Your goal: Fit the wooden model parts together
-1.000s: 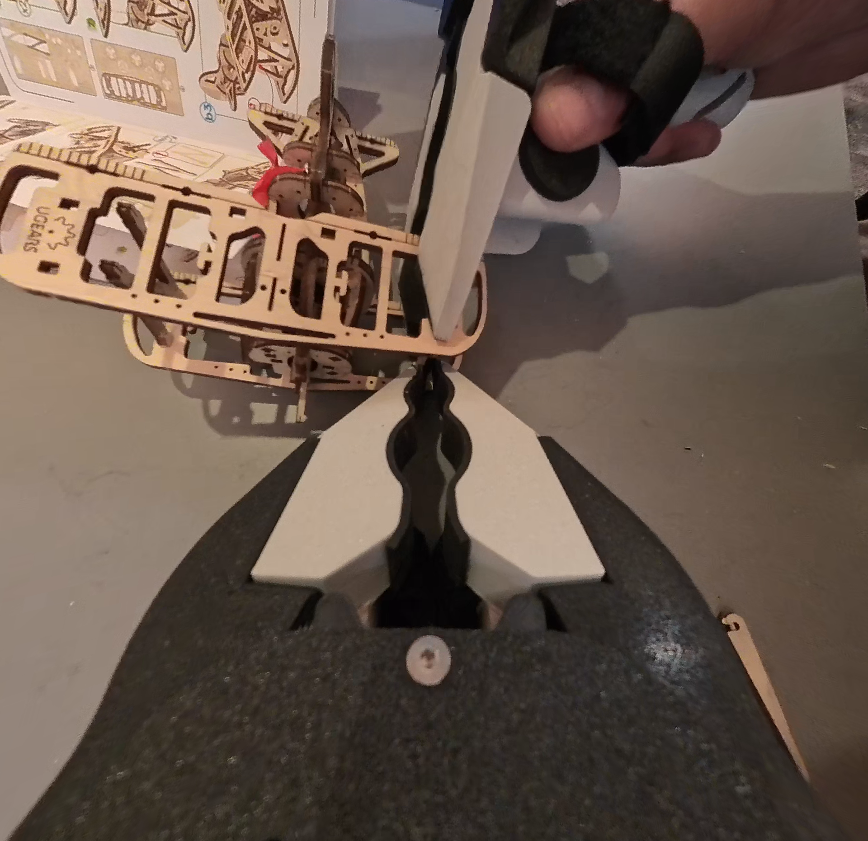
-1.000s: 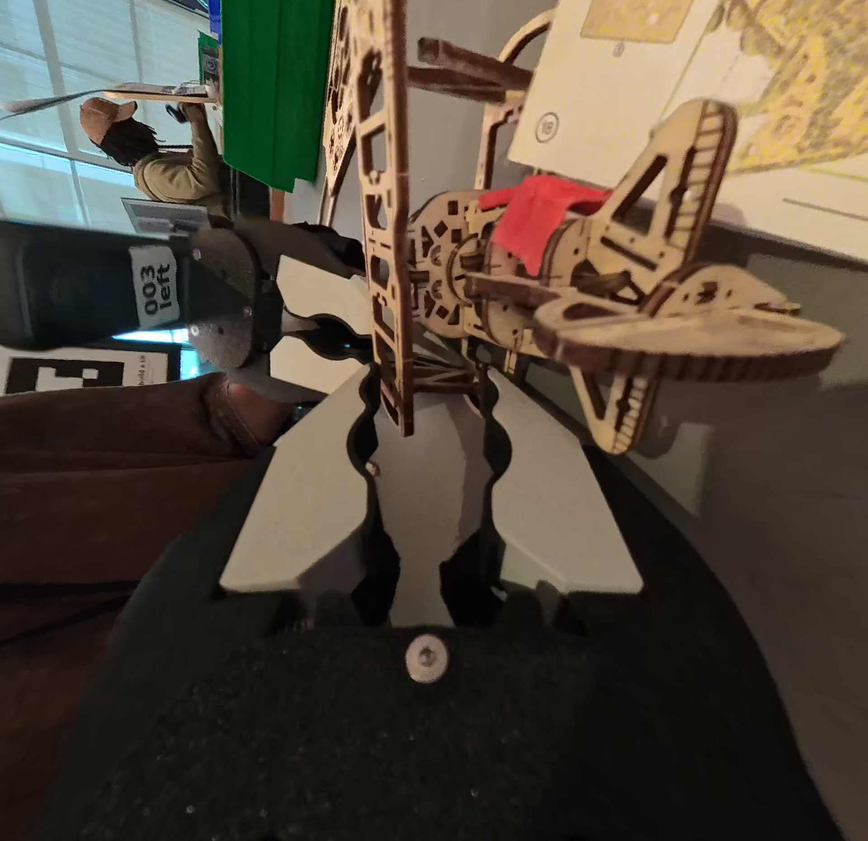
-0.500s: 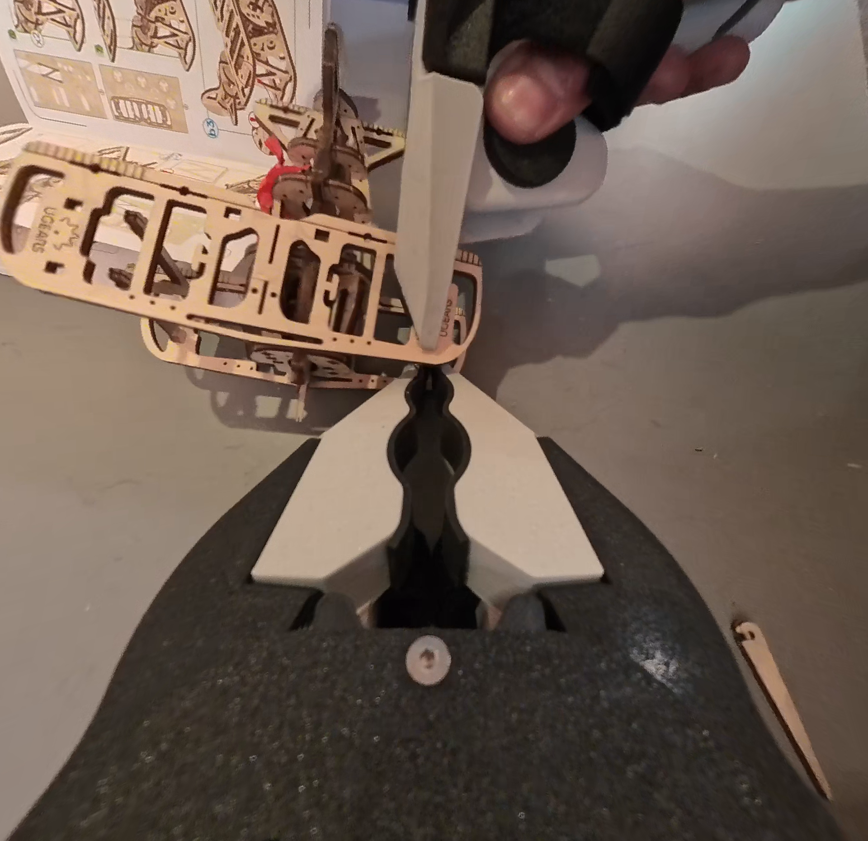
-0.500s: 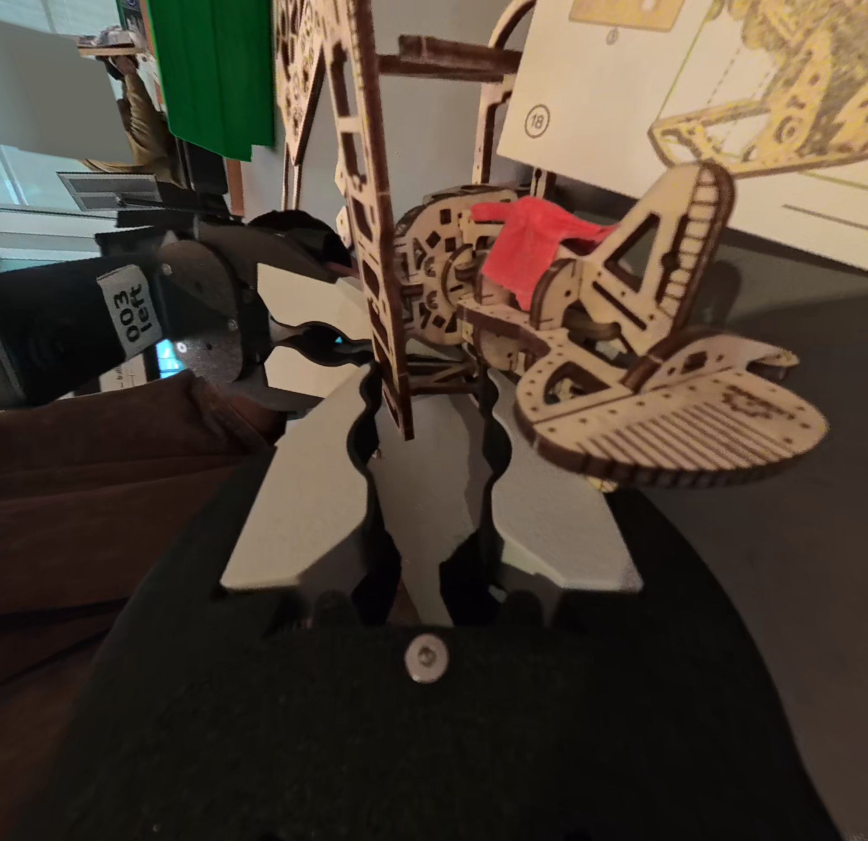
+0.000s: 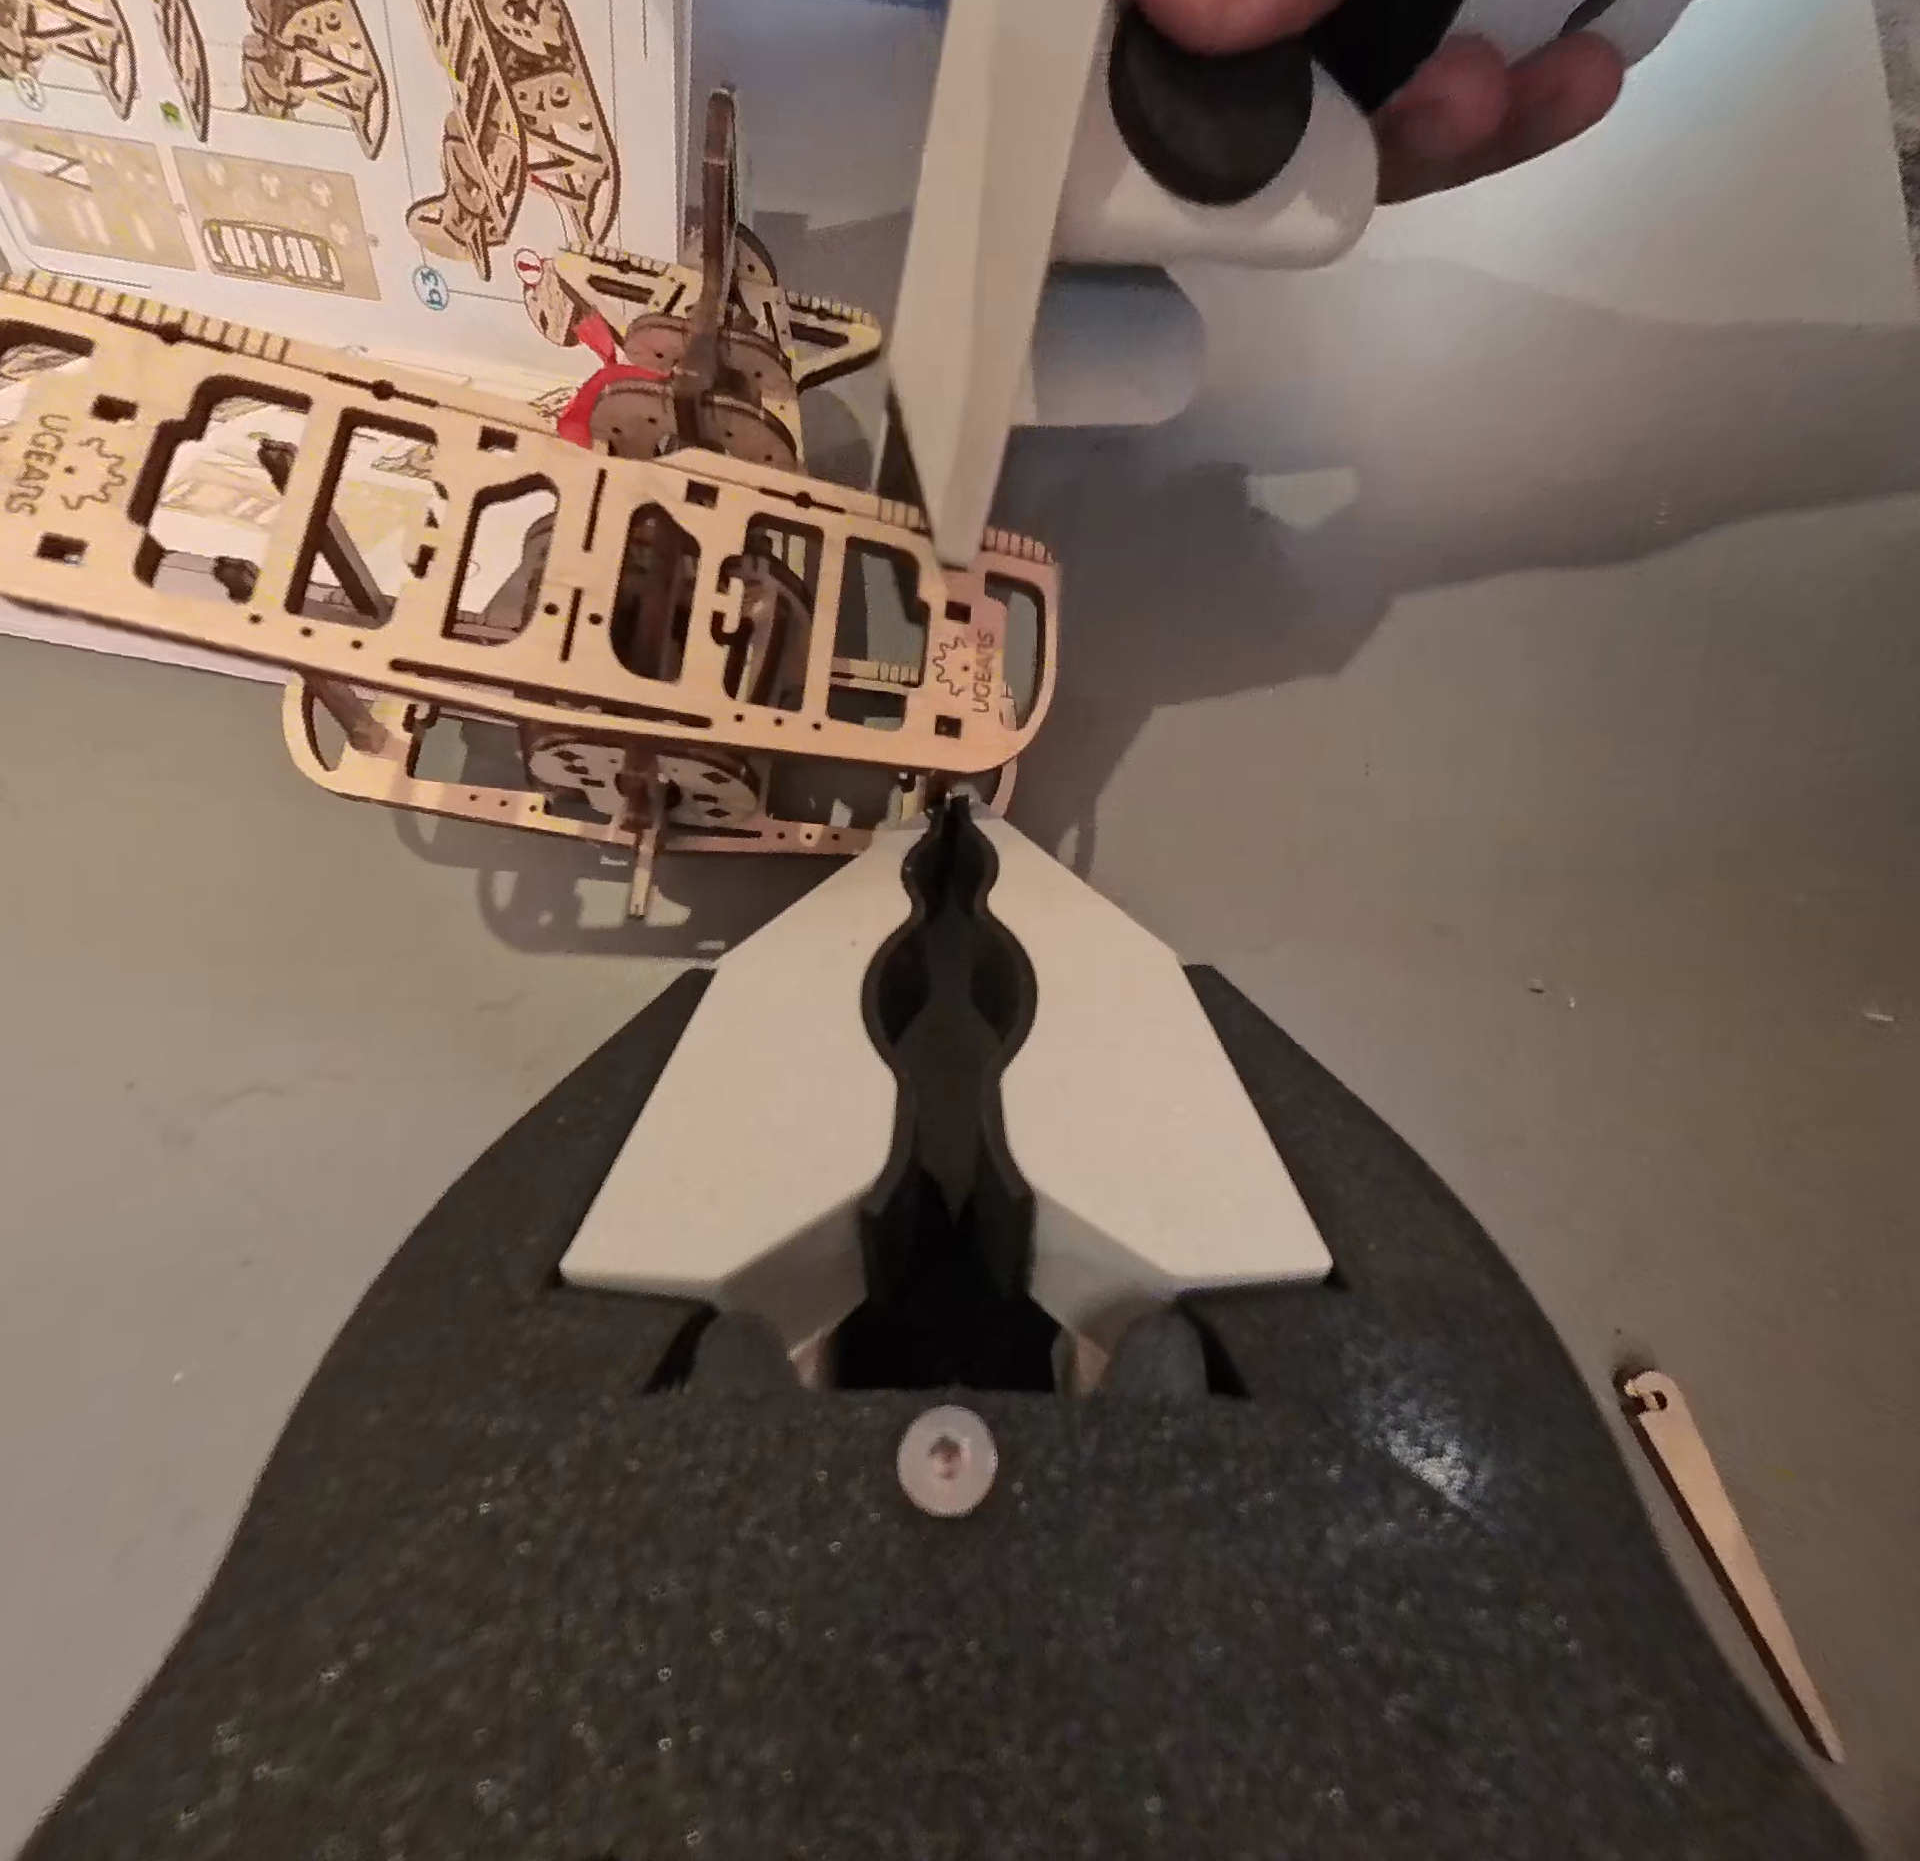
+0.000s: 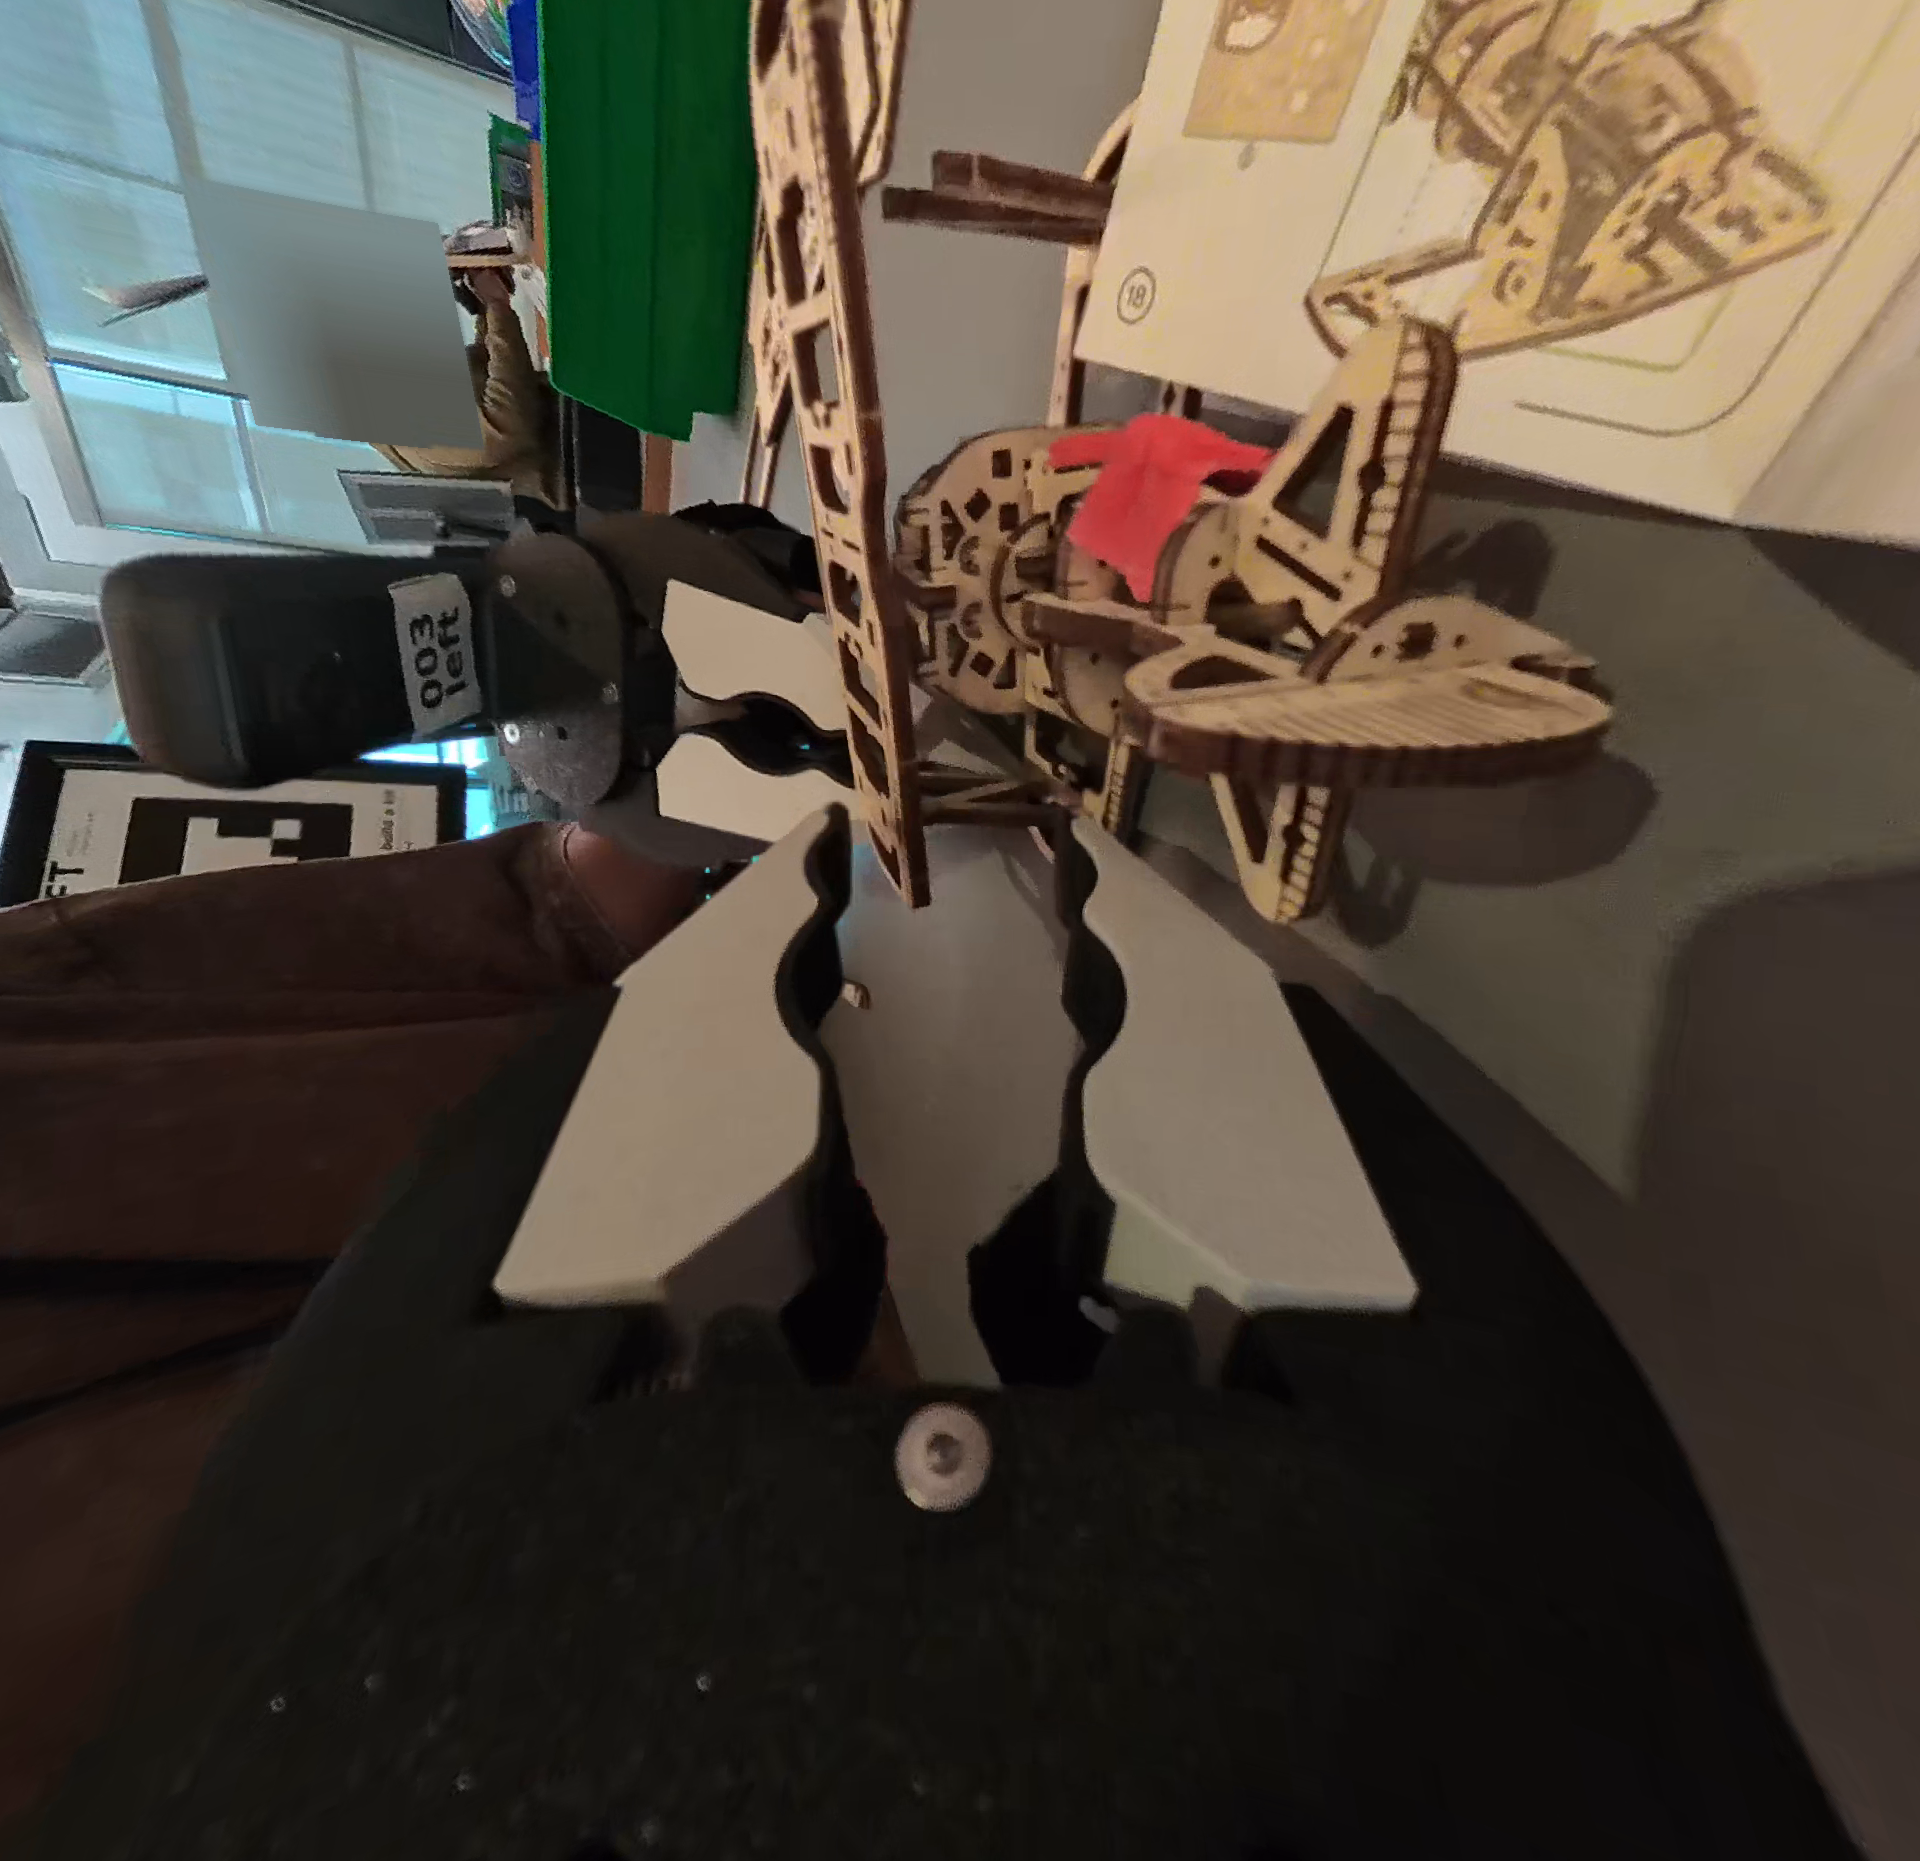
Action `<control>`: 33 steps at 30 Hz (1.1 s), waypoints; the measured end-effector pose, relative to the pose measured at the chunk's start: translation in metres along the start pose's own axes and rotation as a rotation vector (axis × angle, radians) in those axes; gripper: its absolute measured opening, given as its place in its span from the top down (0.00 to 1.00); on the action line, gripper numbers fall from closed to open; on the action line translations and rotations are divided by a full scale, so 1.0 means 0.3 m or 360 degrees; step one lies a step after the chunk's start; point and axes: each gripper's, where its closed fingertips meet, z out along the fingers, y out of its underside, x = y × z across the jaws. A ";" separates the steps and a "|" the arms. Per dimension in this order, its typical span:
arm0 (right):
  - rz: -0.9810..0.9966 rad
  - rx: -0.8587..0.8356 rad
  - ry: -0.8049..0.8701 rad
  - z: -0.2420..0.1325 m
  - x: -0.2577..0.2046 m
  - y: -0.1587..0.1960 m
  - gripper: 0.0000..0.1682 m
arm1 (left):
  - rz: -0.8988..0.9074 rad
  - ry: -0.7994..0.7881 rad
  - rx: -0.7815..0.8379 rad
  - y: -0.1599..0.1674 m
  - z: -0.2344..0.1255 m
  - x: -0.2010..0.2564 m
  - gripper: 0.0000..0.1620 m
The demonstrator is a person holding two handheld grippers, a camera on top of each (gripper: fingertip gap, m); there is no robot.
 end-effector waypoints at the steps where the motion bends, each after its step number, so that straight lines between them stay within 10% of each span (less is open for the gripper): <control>1: 0.0006 -0.0011 -0.0014 0.003 0.004 0.009 0.78 | -0.0003 0.0000 0.0000 0.000 0.000 -0.001 1.00; 20: 0.0313 -0.0150 -0.0232 0.024 -0.029 0.005 0.95 | 0.0111 -0.0069 -0.0007 -0.001 0.001 0.013 1.00; 28: 0.0234 -0.0166 -0.0166 0.023 -0.030 -0.006 0.96 | -0.0841 0.0256 0.0453 -0.093 -0.135 -0.025 0.79; 33: 0.0180 -0.0176 -0.0149 0.022 -0.029 -0.010 0.96 | -0.1170 0.0334 0.0523 -0.110 -0.083 -0.058 0.96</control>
